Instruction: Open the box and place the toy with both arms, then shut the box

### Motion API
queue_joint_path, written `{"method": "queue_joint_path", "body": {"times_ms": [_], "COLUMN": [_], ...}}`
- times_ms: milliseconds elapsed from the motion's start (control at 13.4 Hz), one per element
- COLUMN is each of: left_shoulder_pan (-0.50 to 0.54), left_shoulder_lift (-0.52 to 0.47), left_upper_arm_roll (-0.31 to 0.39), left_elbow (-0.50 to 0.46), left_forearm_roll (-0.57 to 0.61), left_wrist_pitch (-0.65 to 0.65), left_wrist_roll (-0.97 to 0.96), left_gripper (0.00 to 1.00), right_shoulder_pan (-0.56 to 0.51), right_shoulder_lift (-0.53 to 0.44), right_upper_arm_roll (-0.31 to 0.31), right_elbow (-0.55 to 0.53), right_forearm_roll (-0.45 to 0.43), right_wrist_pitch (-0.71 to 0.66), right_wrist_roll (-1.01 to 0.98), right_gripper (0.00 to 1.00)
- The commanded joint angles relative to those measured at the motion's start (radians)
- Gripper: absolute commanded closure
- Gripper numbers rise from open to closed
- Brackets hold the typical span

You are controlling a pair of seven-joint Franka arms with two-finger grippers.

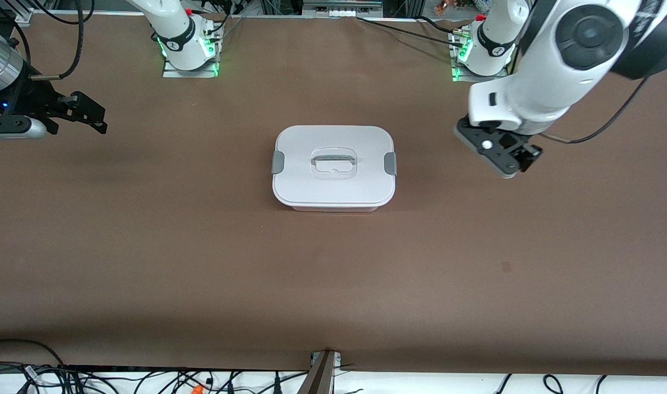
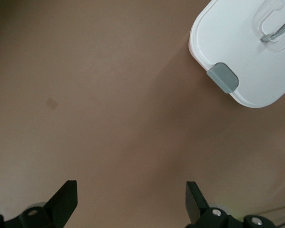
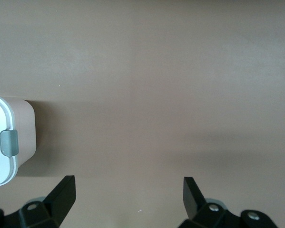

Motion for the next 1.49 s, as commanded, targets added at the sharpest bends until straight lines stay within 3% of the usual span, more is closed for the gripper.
{"method": "queue_joint_path", "body": {"times_ms": [0, 223, 446, 595, 669, 892, 1115, 1264, 1413], "left_shoulder_pan": [0.034, 0.025, -0.044, -0.044, -0.040, -0.029, -0.004, 0.063, 0.069], "left_shoulder_lift": [0.005, -0.038, -0.168, -0.249, -0.263, -0.245, -0.238, -0.216, -0.208], "left_upper_arm_roll": [0.001, 0.157, 0.361, 0.374, 0.374, 0.363, 0.352, 0.280, 0.274], "left_elbow": [0.067, 0.049, -0.159, -0.289, -0.311, -0.298, -0.285, -0.256, -0.252], "left_forearm_roll": [-0.014, -0.098, -0.207, -0.195, -0.163, -0.053, -0.065, -0.066, -0.080], "left_wrist_pitch": [-0.076, -0.040, 0.115, 0.205, 0.223, 0.225, 0.225, 0.224, 0.225], "left_wrist_roll": [-0.019, -0.033, -0.071, -0.166, -0.242, -0.298, -0.350, -0.415, -0.403], "left_gripper": [0.00, 0.00, 0.00, 0.00, 0.00, 0.00, 0.00, 0.00, 0.00], "right_shoulder_pan": [-0.012, -0.012, -0.012, -0.012, -0.011, -0.011, -0.012, -0.012, -0.012], "right_shoulder_lift": [0.008, 0.008, 0.008, 0.008, 0.008, 0.008, 0.008, 0.008, 0.008], "right_upper_arm_roll": [0.008, 0.008, 0.008, 0.008, 0.008, 0.008, 0.008, 0.008, 0.008], "right_elbow": [0.019, 0.019, 0.019, 0.019, 0.019, 0.019, 0.019, 0.019, 0.019], "right_forearm_roll": [-0.002, -0.001, -0.001, -0.001, -0.001, -0.001, -0.001, -0.001, -0.001], "right_wrist_pitch": [-0.017, -0.017, -0.017, -0.017, -0.017, -0.017, -0.017, -0.017, -0.017], "right_wrist_roll": [0.010, 0.010, 0.010, 0.010, 0.010, 0.010, 0.010, 0.012, 0.010], "right_gripper": [0.00, 0.00, 0.00, 0.00, 0.00, 0.00, 0.00, 0.00, 0.00]}}
